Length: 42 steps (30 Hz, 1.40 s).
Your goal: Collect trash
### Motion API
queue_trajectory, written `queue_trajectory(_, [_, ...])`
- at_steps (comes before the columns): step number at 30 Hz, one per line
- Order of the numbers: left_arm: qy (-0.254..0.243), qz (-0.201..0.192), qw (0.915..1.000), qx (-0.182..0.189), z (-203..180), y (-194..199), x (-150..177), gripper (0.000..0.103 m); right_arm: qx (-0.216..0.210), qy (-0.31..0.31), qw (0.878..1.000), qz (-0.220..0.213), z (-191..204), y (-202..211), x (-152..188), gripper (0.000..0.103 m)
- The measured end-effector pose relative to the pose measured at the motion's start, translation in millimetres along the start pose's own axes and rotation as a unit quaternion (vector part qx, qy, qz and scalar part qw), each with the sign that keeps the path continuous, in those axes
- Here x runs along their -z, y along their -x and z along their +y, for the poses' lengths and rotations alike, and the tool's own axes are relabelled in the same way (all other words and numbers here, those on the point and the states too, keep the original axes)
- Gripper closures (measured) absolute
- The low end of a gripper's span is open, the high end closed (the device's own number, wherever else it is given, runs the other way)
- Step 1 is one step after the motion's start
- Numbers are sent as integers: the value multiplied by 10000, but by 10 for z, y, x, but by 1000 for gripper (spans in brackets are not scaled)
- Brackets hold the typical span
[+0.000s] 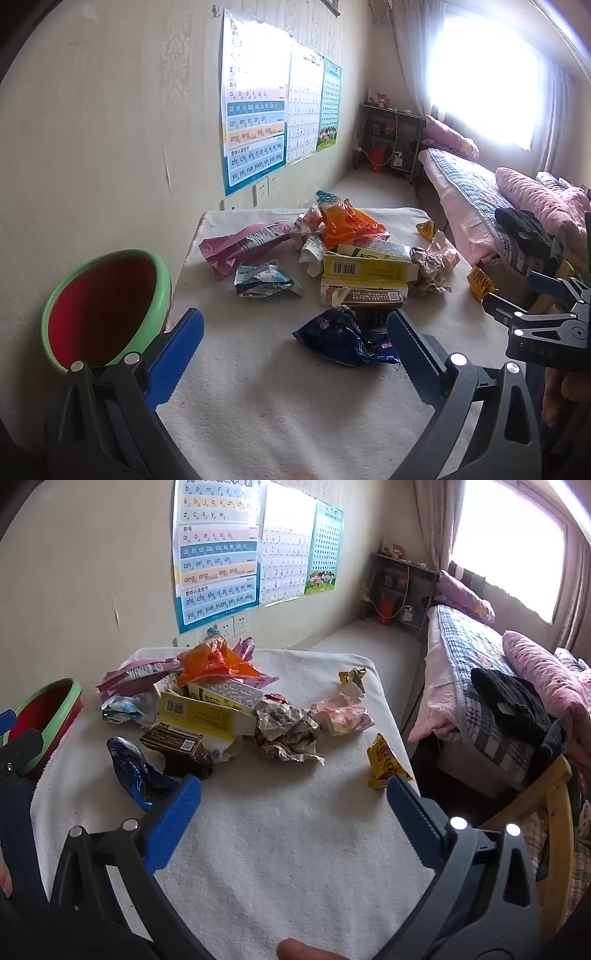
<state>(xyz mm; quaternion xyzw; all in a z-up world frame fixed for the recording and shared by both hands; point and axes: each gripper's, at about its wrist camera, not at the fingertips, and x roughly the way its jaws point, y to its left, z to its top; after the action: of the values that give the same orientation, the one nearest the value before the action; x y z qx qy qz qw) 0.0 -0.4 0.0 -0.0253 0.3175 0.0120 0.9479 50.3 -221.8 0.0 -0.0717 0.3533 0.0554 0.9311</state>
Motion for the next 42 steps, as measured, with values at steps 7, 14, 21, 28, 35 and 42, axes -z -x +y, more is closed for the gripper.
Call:
queue_trajectory(7, [8, -3, 10000, 6, -2, 2, 2, 8, 51, 130, 9999, -43, 57, 14, 5, 4])
queue_trajectory(14, [13, 22, 10000, 11, -5, -14, -3, 8, 72, 139, 9999, -56, 98, 2, 0, 4])
queue_trajectory(21, [9, 9, 10000, -1, -8, -14, -1, 8, 83, 128, 9999, -42, 69, 1, 17, 4])
queue_trajectory(28, [17, 13, 10000, 5, 0, -30, -27, 8, 79, 140, 9999, -26, 69, -12, 18, 4])
queue_trajectory(35, [13, 17, 10000, 4, 7, -6, -17, 8, 82, 142, 9999, -13, 72, -7, 20, 4])
queue_trajectory(42, [13, 17, 10000, 6, 7, -6, -17, 8, 87, 121, 9999, 0, 71, -18, 19, 4])
